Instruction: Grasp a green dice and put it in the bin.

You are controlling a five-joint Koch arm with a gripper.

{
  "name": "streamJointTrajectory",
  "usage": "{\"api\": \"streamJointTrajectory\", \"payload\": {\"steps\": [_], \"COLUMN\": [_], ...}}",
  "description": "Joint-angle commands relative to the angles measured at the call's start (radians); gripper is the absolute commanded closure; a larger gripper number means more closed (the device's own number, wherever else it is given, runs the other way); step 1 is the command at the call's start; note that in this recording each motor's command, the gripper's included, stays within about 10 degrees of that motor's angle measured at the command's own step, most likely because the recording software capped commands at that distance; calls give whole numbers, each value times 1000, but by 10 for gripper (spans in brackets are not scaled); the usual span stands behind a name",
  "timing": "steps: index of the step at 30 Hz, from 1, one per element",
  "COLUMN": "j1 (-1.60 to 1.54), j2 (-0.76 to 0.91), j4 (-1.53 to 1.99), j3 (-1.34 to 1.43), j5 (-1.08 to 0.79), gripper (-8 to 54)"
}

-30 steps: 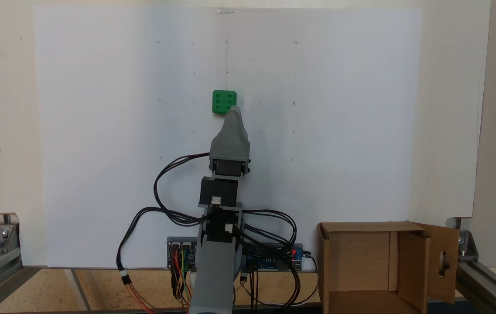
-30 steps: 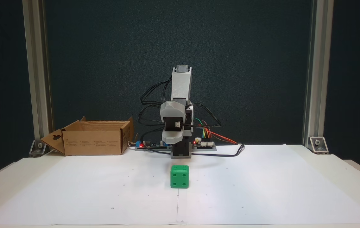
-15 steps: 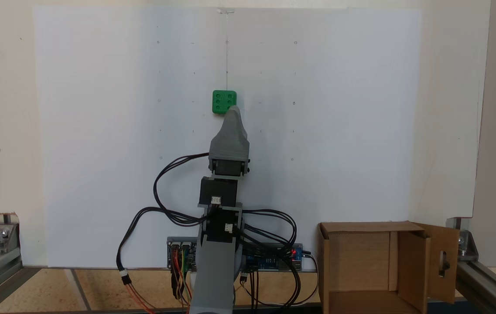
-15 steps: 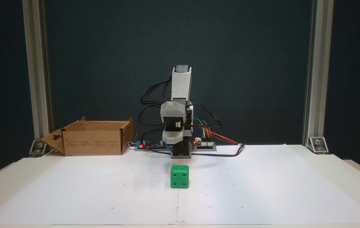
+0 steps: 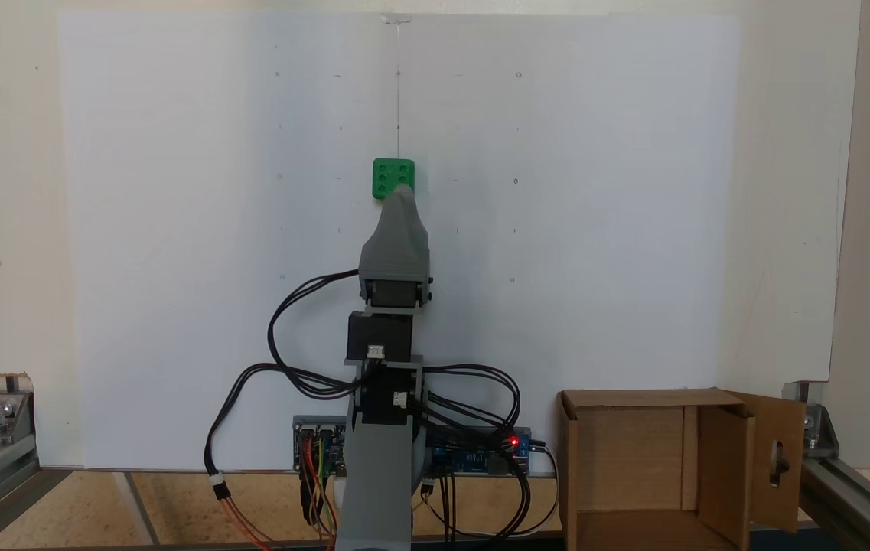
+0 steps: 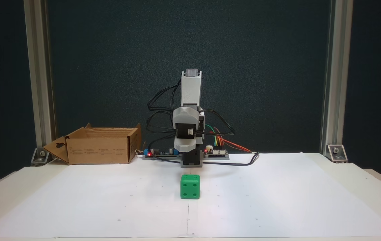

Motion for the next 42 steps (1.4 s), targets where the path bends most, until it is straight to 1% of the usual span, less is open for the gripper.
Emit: {"api": "streamJointTrajectory", "payload": {"steps": [1, 7, 10, 17, 21, 25, 32, 36, 41, 42], "j1": [-44, -103, -103, -75, -55, -44, -34, -32, -34, -37], "j2": [104, 106, 106, 106, 106, 104, 95, 11, -147, -179], "j4": [2, 52, 155, 644, 922, 1185, 1636, 1893, 2202, 2210], "j3": [-20, -78, -178, -442, -626, -738, -937, -1055, -1146, -1155], "j5": [-40, -37, -34, -28, 48, 67, 69, 69, 100, 106], "gripper": [15, 16, 17, 15, 17, 27, 28, 29, 28, 28]}}
